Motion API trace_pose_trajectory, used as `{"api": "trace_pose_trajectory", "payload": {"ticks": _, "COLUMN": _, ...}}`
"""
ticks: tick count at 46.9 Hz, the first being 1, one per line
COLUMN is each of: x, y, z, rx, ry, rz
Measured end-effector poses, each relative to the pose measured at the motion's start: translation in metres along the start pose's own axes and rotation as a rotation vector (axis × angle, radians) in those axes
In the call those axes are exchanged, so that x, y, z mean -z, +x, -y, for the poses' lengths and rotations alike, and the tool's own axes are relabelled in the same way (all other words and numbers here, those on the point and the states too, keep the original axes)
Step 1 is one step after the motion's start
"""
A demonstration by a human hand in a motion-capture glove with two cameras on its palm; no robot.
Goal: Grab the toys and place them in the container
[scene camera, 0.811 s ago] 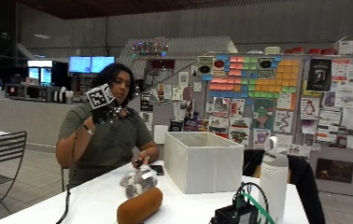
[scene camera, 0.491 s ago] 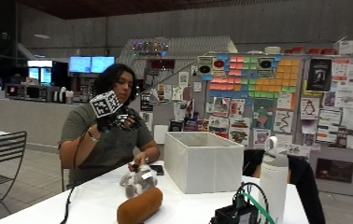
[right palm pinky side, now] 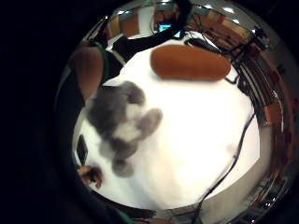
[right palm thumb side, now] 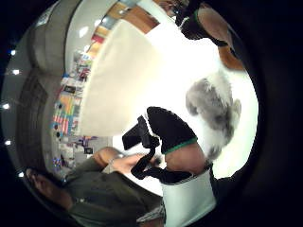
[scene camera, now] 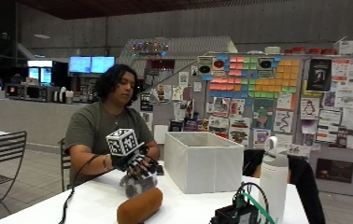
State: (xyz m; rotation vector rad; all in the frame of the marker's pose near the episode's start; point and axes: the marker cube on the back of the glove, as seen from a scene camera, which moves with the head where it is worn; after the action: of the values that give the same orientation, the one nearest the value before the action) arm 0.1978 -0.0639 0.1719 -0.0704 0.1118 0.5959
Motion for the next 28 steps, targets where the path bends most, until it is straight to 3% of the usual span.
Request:
{"api": "trace_pose_trajectory", "payload": {"ticks": 13, "x": -0.068, "y": 0.0, "z": 0.019, "rx": -0.03, "ry": 0.033, "rz": -0.047}}
{"api": "trace_pose_trajectory", "payload": {"ticks": 23, "x": -0.065, "y": -0.004, "z": 0.013, "rx": 0.013, "ry": 0.187, "rz": -0.105}}
{"api": "trace_pose_trajectory", "payload": {"ticks": 28, "x": -0.028, "y": -0.026, "z": -0.012, "rx": 0.041, "ry": 0.222, "rz": -0.11}}
